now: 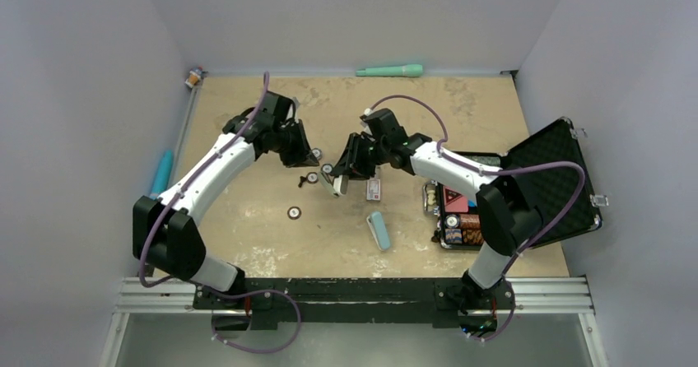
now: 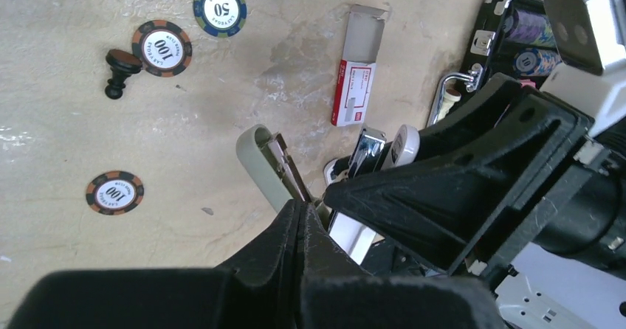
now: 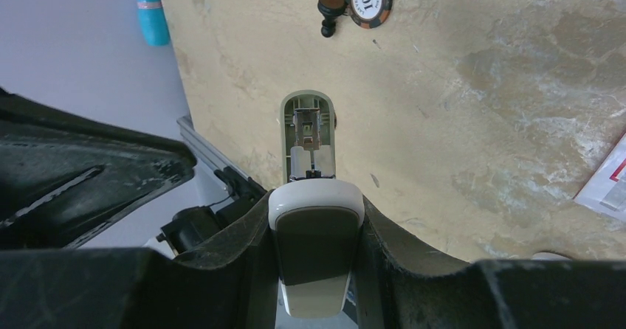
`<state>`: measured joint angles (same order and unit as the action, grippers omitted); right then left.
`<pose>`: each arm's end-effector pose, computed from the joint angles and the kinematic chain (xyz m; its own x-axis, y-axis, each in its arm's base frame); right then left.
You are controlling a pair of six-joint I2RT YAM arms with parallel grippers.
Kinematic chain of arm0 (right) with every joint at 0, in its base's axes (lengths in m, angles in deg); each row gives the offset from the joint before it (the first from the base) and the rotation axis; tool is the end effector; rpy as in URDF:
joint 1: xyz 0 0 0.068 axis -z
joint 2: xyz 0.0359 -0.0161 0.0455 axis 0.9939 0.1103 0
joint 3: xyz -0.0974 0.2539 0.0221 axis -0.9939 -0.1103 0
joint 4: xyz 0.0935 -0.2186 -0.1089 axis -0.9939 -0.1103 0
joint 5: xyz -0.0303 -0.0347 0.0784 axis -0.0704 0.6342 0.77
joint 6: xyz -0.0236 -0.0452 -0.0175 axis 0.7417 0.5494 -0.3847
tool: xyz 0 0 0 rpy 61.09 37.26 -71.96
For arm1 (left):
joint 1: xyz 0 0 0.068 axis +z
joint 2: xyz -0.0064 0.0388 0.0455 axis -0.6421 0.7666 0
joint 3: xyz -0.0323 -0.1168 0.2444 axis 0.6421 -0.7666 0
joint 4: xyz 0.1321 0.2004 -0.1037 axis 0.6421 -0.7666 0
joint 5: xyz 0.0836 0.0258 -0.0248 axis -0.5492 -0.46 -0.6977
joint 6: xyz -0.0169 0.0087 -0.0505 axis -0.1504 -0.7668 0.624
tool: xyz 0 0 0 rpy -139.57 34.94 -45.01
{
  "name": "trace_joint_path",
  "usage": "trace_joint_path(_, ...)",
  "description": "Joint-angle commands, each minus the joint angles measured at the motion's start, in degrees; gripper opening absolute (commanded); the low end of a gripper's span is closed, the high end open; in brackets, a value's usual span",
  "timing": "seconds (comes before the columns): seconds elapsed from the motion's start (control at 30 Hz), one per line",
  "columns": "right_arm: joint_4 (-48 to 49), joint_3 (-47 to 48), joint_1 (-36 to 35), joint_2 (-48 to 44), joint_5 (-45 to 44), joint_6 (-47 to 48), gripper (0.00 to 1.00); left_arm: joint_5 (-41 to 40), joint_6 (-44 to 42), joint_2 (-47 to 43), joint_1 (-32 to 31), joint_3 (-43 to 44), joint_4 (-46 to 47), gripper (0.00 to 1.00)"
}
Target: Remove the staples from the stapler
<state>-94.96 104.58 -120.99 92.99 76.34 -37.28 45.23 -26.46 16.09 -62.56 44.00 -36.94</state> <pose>0.2918 0.2402 0.2404 -0.9574 0.1894 -0.2179 -0.0364 0.6696 0.7419 0.2788 -0.1267 0.3034 -0.9024 -0.3374 -0.2682 -0.1406 0.8186 -0.5568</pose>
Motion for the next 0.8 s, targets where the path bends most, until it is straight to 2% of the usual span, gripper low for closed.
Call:
trace_joint_path(0.0, 0.31, 3.19, 0.03, 0.11, 1.28, 1.27, 0.00, 4.00, 2.44, 2.67, 0.37, -0.03, 6.64, 0.00)
trace_joint_path(0.37, 1.02, 4.43, 0.01, 1.83, 2.80, 2.08, 0.00, 5.59, 2.15, 9.20, 0.37, 1.78, 6.92, 0.00)
trace_joint_path(0.77, 0.14, 6.54, 0.04, 4.05, 3.28, 2.67, 0.00, 5.54, 0.77, 12.22, 0.37, 2.22, 6.58, 0.00)
